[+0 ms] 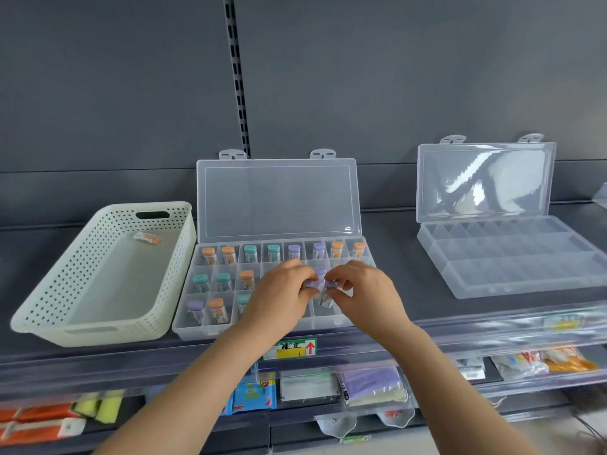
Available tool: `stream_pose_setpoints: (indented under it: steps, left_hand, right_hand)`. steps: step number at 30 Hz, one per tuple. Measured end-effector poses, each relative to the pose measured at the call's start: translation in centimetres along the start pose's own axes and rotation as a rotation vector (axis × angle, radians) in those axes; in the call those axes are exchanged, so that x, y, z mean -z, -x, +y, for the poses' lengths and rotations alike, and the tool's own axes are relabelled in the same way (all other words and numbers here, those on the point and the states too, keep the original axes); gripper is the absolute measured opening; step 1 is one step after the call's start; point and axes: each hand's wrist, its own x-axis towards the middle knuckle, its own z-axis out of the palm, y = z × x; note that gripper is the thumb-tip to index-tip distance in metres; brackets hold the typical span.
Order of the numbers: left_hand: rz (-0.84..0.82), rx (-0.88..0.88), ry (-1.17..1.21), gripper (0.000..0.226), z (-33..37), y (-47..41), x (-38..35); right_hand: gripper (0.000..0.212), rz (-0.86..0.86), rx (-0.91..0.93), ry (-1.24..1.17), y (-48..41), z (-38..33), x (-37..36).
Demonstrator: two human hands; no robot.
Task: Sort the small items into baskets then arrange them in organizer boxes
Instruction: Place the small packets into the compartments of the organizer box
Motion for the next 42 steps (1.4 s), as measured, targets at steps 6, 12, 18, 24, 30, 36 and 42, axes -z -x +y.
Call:
stream_pose_setpoints:
  steps: [6, 12, 18, 24, 30, 36, 42]
  left_hand:
    - [0.043, 0.044, -0.007, 0.016, 0.7, 0.0, 0.5]
    - [0.022, 0.078, -0.019, 0.047, 0.8, -0.6, 1.4]
    - [0.039, 0.036, -0.134, 0.017, -0.5, -0.5, 2.4]
    - [-0.103, -0.025, -0.292, 0.042, -0.1, 0.0, 1.2]
    - [-0.047, -0.042, -0.315, 0.014, -0.5, -0.4, 1.1]
    - [-0.098, -0.083, -0.365, 0.017, -0.7, -0.2, -0.3]
    - [-0.069, -0.073, -0.401, 0.013, -0.5, -0.1, -0.8]
  right_hand:
    - [0.011, 0.010, -0.021, -0.046, -0.2, 0.1, -0.1]
    - [0.013, -0.020, -0.020, -0.046, -0.5, 0.0, -0.1]
    - [0.015, -0.089, -0.061, -0.058, -0.4, 0.3, -0.4]
    - [0.015, -0.082, 0.003, -0.022, -0.3, 0.5, -0.8]
    - [0.015, -0.101, 0.033, 0.018, -0.1, 0.6, -1.4]
    - [0.015, -0.106, 0.048, 0.048, 0.0, 0.7, -1.6]
    - [0.016, -0.113, 0.058, 0.046, -0.1, 0.8, -1.6]
